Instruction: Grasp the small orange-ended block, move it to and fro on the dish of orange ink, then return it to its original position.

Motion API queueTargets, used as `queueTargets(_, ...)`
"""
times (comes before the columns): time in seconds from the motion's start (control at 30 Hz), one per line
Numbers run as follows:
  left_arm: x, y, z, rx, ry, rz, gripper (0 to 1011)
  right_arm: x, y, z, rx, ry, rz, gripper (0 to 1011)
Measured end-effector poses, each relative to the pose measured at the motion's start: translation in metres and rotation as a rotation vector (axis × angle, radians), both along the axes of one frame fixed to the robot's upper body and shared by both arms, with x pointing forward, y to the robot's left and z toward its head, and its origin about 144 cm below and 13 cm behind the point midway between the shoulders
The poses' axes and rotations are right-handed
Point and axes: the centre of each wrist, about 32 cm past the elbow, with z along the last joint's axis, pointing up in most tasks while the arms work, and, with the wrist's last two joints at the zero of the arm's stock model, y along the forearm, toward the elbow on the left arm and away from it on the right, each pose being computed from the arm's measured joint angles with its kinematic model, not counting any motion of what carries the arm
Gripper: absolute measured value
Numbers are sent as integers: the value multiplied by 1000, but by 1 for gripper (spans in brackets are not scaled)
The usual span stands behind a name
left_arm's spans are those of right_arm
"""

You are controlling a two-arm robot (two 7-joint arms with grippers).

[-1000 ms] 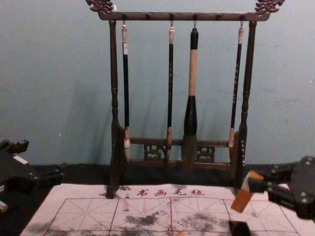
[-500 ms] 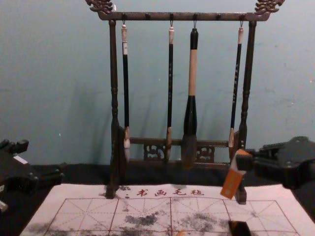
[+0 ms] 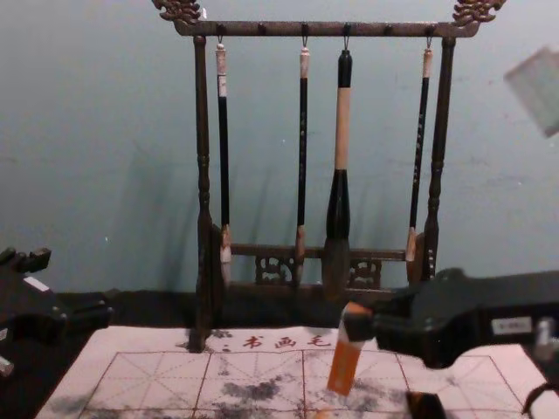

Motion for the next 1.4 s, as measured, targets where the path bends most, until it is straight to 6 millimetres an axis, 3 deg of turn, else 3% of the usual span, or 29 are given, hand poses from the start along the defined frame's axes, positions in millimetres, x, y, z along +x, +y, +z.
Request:
queueTargets(0.53,0,0,0,0,0,0,1001,9,29,-10,-81,29,77,129)
queueTargets(1.4,0,0,0,0,0,0,1001,15,37,-19,-103,59,62,129)
